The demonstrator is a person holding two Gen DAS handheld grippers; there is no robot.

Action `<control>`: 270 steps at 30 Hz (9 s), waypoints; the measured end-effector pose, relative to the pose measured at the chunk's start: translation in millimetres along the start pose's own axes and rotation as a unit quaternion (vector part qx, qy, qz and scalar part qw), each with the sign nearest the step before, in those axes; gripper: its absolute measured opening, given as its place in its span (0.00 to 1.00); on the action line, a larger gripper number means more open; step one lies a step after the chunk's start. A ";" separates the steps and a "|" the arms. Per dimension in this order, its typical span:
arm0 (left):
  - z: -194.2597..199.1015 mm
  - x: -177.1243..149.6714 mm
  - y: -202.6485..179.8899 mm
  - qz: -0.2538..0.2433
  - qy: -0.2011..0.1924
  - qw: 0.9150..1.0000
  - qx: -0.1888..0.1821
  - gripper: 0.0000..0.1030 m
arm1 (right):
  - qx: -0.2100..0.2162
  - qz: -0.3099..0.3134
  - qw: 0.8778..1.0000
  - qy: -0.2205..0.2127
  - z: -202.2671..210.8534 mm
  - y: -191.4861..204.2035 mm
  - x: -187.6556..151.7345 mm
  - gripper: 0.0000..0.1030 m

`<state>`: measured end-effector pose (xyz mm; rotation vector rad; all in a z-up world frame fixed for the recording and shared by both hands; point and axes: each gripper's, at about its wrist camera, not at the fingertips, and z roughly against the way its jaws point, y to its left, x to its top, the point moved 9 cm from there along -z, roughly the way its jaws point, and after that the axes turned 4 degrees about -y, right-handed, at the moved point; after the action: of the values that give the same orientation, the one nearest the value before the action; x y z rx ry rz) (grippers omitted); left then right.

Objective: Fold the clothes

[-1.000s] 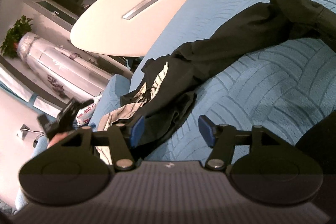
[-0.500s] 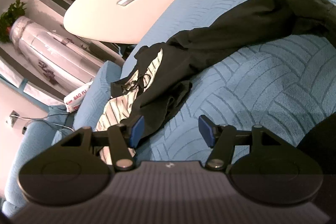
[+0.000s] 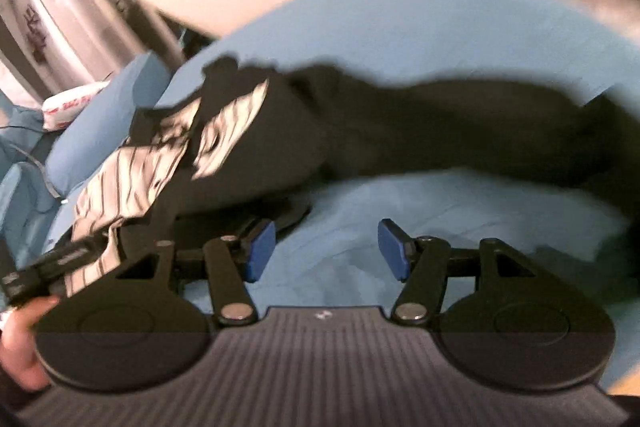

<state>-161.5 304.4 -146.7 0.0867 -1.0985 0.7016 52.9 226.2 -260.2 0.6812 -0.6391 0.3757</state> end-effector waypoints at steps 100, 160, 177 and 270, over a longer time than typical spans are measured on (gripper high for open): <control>86.9 47.0 139.2 -0.043 0.140 0.983 0.115 0.94 | 0.117 0.479 0.861 -0.124 156.2 239.9 -57.9 0.47; -187.6 98.2 14.1 -0.147 0.135 0.975 0.099 0.12 | 0.088 -0.081 0.991 -0.059 101.5 -5.0 7.6 0.61; -149.2 141.1 26.3 -0.071 0.061 0.988 0.121 1.00 | 0.080 -0.085 0.991 -0.066 101.7 -12.5 6.1 0.61; -165.0 45.1 47.5 -0.126 0.046 0.987 0.091 1.00 | -0.110 0.126 0.985 0.036 32.3 17.3 -3.8 0.11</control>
<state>-46.6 428.7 -200.0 0.3402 -0.9135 0.5698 27.7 216.2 -235.3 0.3734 -0.6892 0.5528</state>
